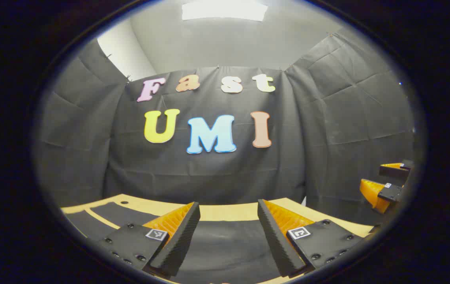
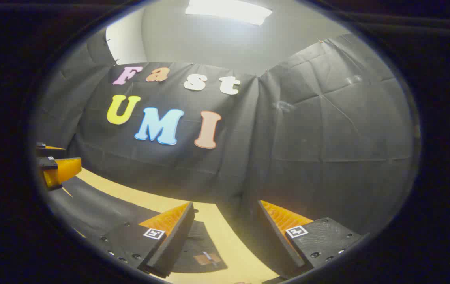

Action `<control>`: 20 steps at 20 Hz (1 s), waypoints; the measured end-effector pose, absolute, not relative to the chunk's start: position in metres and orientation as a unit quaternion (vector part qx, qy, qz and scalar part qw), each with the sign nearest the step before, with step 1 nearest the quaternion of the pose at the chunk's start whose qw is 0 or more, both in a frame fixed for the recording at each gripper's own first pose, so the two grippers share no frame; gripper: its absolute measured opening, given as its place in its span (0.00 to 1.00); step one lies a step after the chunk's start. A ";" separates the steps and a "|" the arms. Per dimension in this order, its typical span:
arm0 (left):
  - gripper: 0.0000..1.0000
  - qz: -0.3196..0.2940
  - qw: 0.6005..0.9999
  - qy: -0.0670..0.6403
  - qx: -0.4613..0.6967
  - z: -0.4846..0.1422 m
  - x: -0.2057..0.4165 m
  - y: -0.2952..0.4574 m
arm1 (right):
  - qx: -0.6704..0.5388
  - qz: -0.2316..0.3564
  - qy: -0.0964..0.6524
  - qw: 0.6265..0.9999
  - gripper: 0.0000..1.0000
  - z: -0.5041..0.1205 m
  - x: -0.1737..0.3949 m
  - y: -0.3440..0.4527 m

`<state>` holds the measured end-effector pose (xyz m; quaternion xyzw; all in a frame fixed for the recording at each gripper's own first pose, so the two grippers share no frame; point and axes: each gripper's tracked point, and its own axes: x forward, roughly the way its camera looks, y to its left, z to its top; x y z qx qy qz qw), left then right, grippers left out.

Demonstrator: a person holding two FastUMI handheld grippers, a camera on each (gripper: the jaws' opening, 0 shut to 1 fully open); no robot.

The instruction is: Grasp the waist and the cuffs of the jeans and fold them to make the two legs overlap; first hold the waist and fold one-third of the jeans toward the cuffs, then hold the cuffs and fold the remaining one-third in the same direction to finish folding.

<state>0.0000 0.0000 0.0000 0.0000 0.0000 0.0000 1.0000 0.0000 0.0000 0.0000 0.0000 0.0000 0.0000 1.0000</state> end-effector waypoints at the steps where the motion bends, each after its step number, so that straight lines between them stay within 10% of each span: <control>1: 0.95 0.005 1.000 0.005 0.009 0.006 -0.005 0.035 | 0.005 0.007 -0.002 1.000 0.94 0.012 -0.004 0.018; 20: 0.95 0.190 0.981 0.041 0.027 0.046 -0.023 0.342 | -0.068 0.092 -0.010 0.993 0.94 0.076 0.012 0.109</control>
